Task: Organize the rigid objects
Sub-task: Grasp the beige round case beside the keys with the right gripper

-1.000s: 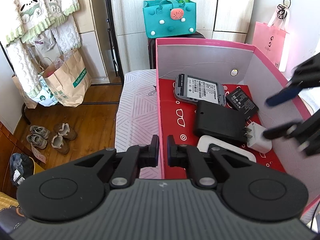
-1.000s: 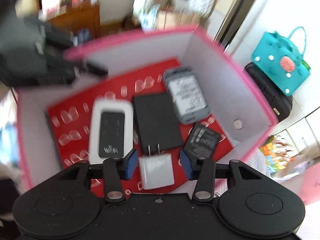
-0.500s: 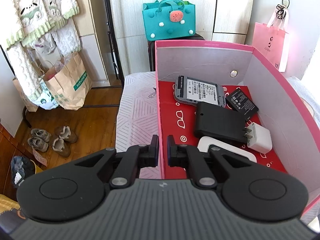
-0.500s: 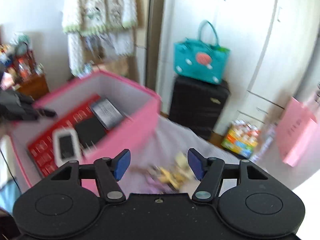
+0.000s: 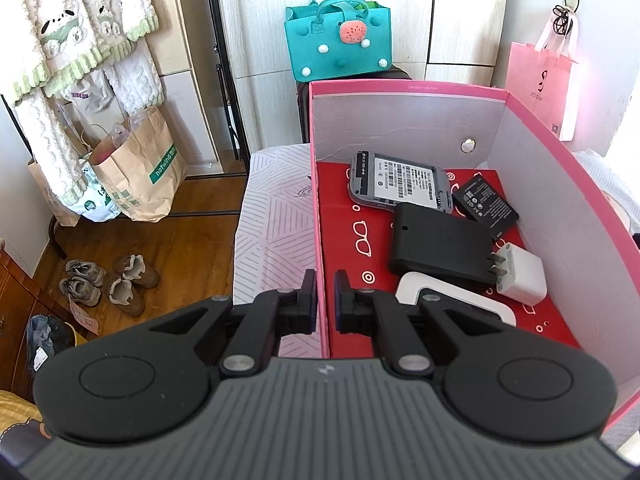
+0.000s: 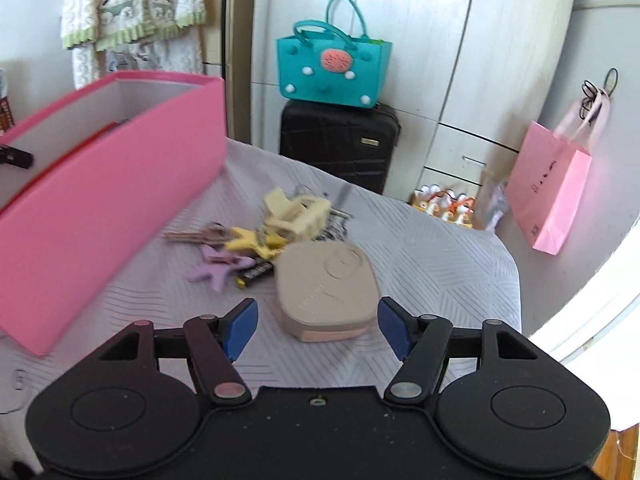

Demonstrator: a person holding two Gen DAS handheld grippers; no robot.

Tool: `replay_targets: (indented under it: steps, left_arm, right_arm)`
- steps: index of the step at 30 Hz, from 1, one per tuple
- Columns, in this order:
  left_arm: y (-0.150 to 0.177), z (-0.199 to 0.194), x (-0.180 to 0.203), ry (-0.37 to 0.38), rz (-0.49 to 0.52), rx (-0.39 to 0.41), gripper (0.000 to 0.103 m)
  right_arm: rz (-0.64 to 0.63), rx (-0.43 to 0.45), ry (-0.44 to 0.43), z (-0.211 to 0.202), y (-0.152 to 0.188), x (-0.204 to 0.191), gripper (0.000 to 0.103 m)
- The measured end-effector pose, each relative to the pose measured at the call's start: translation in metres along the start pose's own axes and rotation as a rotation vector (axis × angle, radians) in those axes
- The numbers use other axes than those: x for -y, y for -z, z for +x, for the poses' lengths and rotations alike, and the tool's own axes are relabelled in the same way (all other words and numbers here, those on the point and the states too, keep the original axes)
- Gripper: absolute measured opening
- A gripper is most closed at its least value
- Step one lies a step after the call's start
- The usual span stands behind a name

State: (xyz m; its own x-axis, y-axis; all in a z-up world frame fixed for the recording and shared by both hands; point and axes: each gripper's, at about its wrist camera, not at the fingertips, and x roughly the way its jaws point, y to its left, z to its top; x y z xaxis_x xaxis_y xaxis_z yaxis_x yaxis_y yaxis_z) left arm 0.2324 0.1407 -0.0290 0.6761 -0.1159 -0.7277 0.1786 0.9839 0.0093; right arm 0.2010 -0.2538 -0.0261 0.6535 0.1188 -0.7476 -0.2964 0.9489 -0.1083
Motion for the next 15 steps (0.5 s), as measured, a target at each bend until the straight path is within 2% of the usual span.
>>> replay_targets:
  steps: [8, 10, 15]
  left_arm:
    - [0.001, -0.001, 0.0, -0.004, 0.003, -0.002, 0.006]
    - [0.001, -0.001, 0.0, -0.007, 0.01, -0.002, 0.006]
    - [0.0, -0.001, 0.0, -0.01, 0.012, -0.003, 0.006]
  right_arm:
    - [0.035, -0.009, -0.015, 0.032, 0.006, 0.01, 0.076]
    - [0.042, -0.013, -0.014, 0.038, 0.005, 0.01, 0.08]
    - [0.055, 0.006, -0.029, 0.051, 0.005, 0.011, 0.084]
